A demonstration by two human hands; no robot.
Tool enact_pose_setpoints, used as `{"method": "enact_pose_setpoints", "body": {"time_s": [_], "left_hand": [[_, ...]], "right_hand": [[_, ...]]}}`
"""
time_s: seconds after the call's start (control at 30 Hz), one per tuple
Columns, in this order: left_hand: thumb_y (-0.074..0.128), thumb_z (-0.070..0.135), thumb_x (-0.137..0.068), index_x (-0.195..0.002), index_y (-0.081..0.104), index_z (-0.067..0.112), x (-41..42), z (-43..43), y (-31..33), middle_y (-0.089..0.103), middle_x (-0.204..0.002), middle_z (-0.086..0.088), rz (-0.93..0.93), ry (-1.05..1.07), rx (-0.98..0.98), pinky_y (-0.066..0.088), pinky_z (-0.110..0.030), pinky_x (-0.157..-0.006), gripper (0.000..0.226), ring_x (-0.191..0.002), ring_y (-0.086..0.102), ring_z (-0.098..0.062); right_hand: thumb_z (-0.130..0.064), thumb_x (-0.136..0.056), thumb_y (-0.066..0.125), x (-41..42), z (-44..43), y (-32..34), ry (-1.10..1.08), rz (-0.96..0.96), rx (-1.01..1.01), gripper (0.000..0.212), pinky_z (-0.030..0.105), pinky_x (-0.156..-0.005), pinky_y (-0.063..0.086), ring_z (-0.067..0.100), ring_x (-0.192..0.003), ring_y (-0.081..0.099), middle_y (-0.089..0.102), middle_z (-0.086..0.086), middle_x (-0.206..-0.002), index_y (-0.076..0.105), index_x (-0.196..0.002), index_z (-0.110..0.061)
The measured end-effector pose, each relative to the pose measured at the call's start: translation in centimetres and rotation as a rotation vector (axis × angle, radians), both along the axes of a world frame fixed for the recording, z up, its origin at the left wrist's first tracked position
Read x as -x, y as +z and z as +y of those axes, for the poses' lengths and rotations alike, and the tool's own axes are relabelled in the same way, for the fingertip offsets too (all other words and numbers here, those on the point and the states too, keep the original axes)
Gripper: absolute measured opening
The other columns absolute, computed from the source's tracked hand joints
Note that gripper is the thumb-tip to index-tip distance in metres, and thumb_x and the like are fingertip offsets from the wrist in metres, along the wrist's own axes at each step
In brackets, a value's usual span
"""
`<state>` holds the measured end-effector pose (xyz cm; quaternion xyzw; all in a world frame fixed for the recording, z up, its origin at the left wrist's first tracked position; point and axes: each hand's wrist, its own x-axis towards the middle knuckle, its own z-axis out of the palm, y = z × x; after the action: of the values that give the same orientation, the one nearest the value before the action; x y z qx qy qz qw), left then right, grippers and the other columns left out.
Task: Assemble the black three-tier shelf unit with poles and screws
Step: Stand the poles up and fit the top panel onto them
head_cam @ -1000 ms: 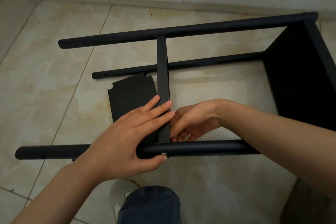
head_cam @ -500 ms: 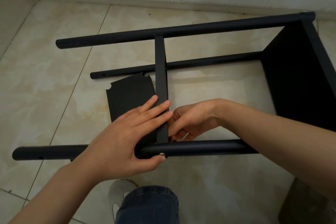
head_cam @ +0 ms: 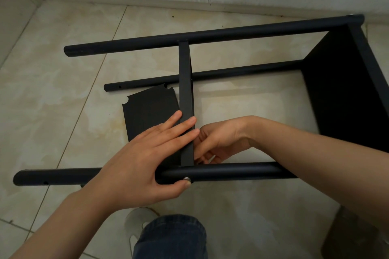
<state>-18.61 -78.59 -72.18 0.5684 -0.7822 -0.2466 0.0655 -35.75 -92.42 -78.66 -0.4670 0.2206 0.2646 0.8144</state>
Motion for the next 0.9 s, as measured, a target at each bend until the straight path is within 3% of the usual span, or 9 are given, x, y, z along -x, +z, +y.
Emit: {"method": "enact_pose_setpoints", "body": {"time_s": [0.07, 0.17, 0.27, 0.37, 0.47, 0.57, 0.73, 0.9], "left_hand": [[0.06, 0.059, -0.085, -0.158, 0.028, 0.033, -0.02, 0.0, -0.01, 0.014, -0.167, 0.023, 0.004, 0.0, -0.001, 0.022, -0.039, -0.12, 0.084, -0.156, 0.006, -0.006], [0.061, 0.058, -0.085, -0.158, 0.028, 0.033, -0.06, 0.0, -0.01, 0.014, -0.167, 0.022, 0.006, -0.004, 0.0, 0.022, -0.038, -0.119, 0.084, -0.156, 0.007, -0.006], [0.061, 0.057, -0.085, -0.157, 0.03, 0.031, -0.08, 0.01, -0.02, 0.016, -0.167, 0.021, 0.022, -0.002, -0.002, 0.024, -0.039, -0.119, 0.083, -0.156, 0.008, -0.008], [0.062, 0.057, -0.085, -0.157, 0.031, 0.031, -0.04, 0.01, -0.01, 0.017, -0.167, 0.021, 0.031, 0.001, -0.005, 0.027, -0.041, -0.119, 0.083, -0.156, 0.008, -0.008], [0.062, 0.058, -0.085, -0.157, 0.031, 0.031, -0.06, 0.0, 0.0, 0.017, -0.167, 0.02, 0.031, 0.001, -0.003, 0.027, -0.042, -0.119, 0.084, -0.156, 0.009, -0.008], [0.062, 0.058, -0.085, -0.157, 0.031, 0.031, -0.04, 0.0, 0.02, 0.017, -0.167, 0.021, 0.035, 0.0, -0.004, 0.027, -0.042, -0.119, 0.084, -0.156, 0.009, -0.008], [0.061, 0.059, -0.085, -0.158, 0.03, 0.032, -0.06, -0.01, 0.04, 0.016, -0.167, 0.022, 0.017, -0.004, -0.006, 0.024, -0.038, -0.119, 0.084, -0.156, 0.007, -0.007], [0.061, 0.059, -0.085, -0.158, 0.03, 0.031, -0.08, -0.03, 0.03, 0.015, -0.167, 0.022, 0.017, -0.005, -0.005, 0.023, -0.037, -0.119, 0.084, -0.156, 0.007, -0.007]], "right_hand": [[-0.011, -0.1, 0.054, -0.18, 0.25, -0.01, 0.011, 0.017, 0.014, 0.009, 0.026, -0.074, 0.045, 0.014, -0.075, 0.051, 0.05, 0.012, -0.086, 0.06, -0.105, -0.006], [-0.012, -0.099, 0.055, -0.15, 0.35, -0.15, 0.001, 0.043, 0.004, 0.016, 0.026, -0.071, 0.042, 0.012, -0.066, 0.049, 0.049, 0.003, -0.072, 0.061, -0.084, -0.011], [-0.012, -0.099, 0.055, 0.0, 0.09, 0.07, 0.002, 0.036, -0.023, 0.007, 0.026, -0.074, 0.046, 0.013, -0.073, 0.053, 0.054, 0.004, -0.079, 0.06, -0.1, -0.008], [-0.006, -0.098, 0.053, -0.03, 0.01, 0.14, -0.014, 0.02, -0.061, 0.018, 0.024, -0.075, 0.047, 0.015, -0.078, 0.054, 0.055, 0.007, -0.086, 0.054, -0.116, -0.009], [-0.007, -0.099, 0.052, -0.22, 0.39, 0.03, -0.007, 0.043, -0.036, 0.005, 0.025, -0.072, 0.045, 0.014, -0.07, 0.052, 0.053, 0.004, -0.075, 0.057, -0.1, -0.007], [-0.01, -0.099, 0.054, 0.05, 0.14, 0.05, -0.005, 0.044, -0.027, 0.013, 0.026, -0.073, 0.044, 0.012, -0.069, 0.052, 0.055, 0.002, -0.074, 0.062, -0.09, -0.011], [-0.005, -0.098, 0.052, -0.02, 0.27, 0.15, -0.018, 0.009, -0.057, 0.017, 0.025, -0.073, 0.047, 0.014, -0.074, 0.054, 0.055, 0.006, -0.081, 0.056, -0.115, -0.007], [-0.007, -0.099, 0.051, -0.09, 0.34, 0.28, -0.004, 0.015, -0.036, 0.014, 0.025, -0.073, 0.048, 0.014, -0.073, 0.055, 0.056, 0.005, -0.077, 0.058, -0.111, -0.007]]}}
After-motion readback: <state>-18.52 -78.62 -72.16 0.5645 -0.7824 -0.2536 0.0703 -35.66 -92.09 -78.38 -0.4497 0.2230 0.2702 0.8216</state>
